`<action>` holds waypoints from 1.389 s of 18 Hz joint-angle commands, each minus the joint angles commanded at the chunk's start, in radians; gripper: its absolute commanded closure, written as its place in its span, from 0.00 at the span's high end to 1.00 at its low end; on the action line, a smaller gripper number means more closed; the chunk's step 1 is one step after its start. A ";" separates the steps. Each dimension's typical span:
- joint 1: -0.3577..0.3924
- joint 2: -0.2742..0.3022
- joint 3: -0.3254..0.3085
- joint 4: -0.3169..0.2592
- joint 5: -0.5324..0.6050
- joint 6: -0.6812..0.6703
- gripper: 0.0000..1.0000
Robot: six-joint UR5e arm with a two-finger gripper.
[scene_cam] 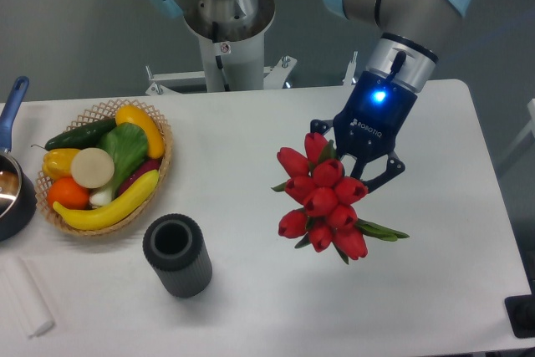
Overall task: Insert the flowers into the vase
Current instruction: 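Hold the red tulip bunch in the gripper and start moving toward the black vase, then carry the tulips over the black vase, stems pointing into its opening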
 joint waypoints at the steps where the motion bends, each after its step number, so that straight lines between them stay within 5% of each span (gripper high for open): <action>1: -0.003 0.000 -0.008 0.000 0.000 0.002 0.25; 17: -0.066 -0.015 0.011 0.095 -0.008 0.000 0.25; 25: -0.133 -0.037 0.017 0.115 -0.234 0.000 0.25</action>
